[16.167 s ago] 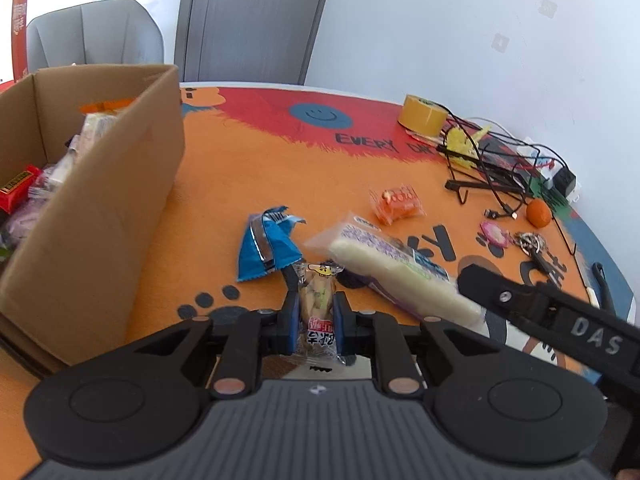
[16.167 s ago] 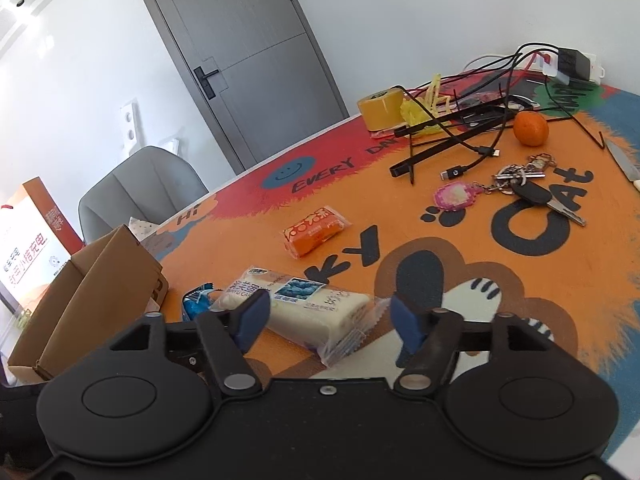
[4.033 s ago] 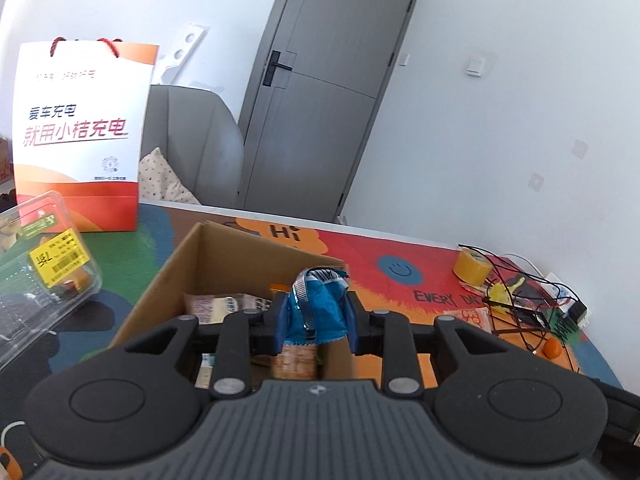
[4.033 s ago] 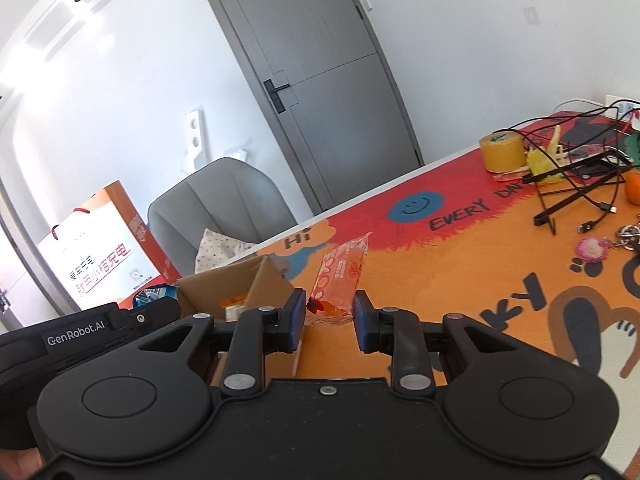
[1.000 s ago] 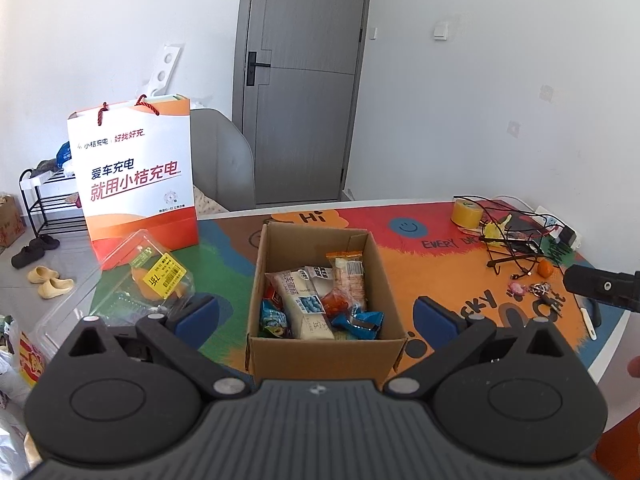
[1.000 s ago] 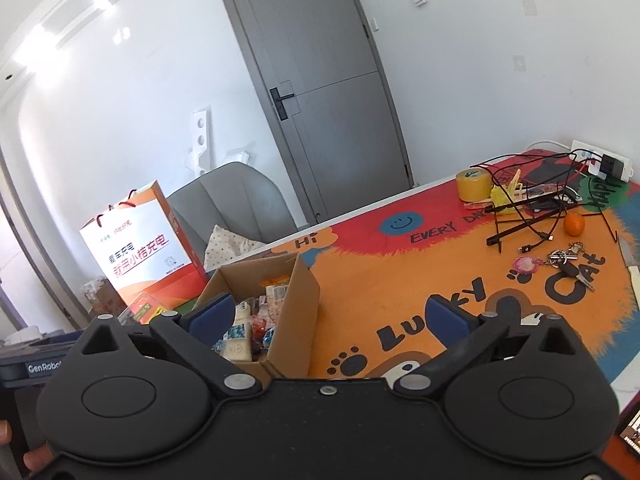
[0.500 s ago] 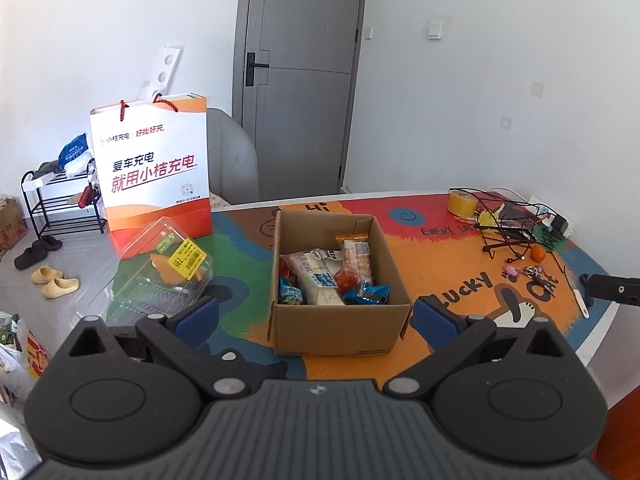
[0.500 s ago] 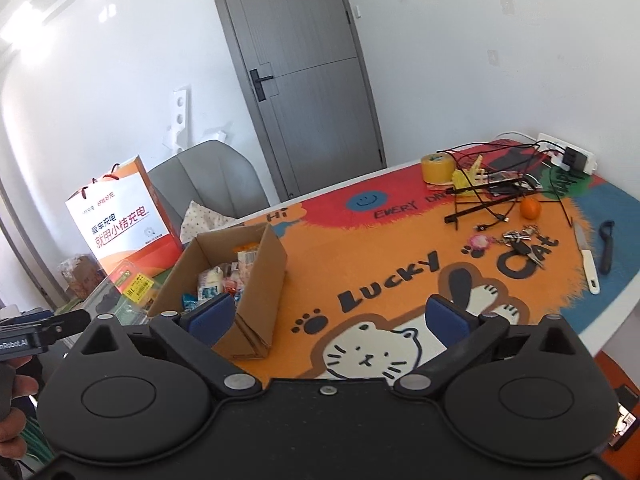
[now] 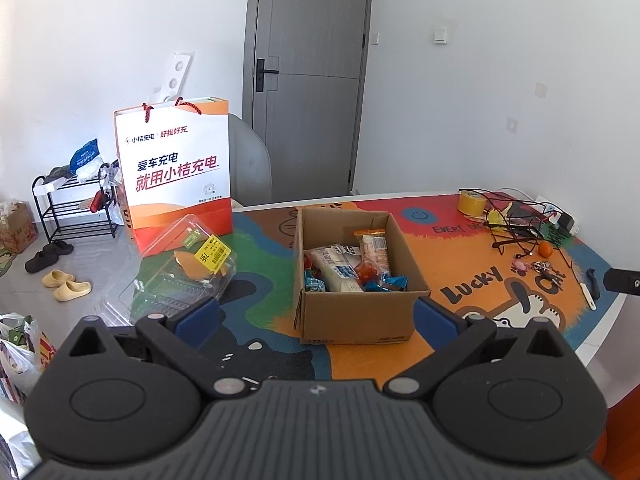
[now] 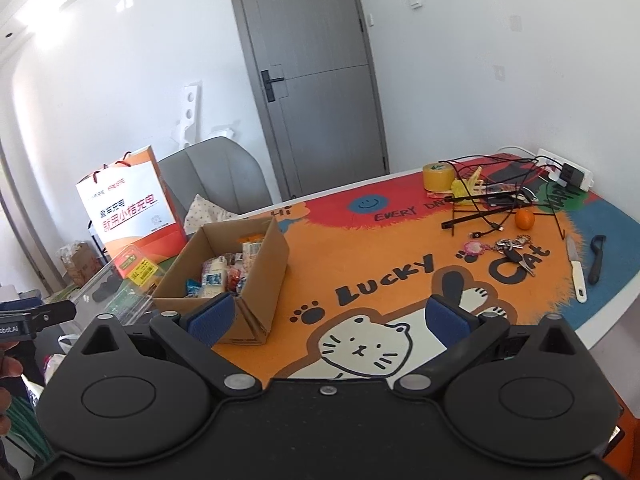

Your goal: Organize snacks

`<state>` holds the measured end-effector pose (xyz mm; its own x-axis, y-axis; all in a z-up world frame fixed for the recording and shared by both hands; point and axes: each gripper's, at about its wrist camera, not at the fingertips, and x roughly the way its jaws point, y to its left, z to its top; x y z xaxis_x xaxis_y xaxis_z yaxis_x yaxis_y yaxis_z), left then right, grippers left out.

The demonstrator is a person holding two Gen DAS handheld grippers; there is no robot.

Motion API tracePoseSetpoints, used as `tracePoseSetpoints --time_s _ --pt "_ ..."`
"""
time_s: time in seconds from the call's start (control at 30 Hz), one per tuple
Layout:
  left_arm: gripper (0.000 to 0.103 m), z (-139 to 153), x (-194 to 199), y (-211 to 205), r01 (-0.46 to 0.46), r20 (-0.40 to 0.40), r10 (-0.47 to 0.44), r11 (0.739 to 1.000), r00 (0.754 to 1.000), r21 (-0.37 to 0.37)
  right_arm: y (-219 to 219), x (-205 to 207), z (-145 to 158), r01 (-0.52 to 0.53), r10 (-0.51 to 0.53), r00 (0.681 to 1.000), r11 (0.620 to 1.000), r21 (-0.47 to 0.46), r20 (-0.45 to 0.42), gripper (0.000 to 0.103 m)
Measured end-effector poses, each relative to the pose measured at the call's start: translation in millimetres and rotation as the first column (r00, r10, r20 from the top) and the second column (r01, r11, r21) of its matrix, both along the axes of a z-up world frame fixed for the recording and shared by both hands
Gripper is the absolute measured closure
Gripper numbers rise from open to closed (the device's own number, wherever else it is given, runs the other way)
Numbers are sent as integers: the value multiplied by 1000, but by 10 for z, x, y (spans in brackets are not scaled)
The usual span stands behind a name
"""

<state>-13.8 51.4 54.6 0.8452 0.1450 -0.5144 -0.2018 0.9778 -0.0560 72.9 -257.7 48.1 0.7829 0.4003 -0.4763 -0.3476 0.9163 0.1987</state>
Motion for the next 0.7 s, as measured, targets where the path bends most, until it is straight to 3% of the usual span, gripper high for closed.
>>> tracePoseSetpoints --time_s 0.7 --pt "0 -62 37 39 -23 -14 23 1000 1000 -13 131 16 -106 -13 12 1000 999 -36 -27 0"
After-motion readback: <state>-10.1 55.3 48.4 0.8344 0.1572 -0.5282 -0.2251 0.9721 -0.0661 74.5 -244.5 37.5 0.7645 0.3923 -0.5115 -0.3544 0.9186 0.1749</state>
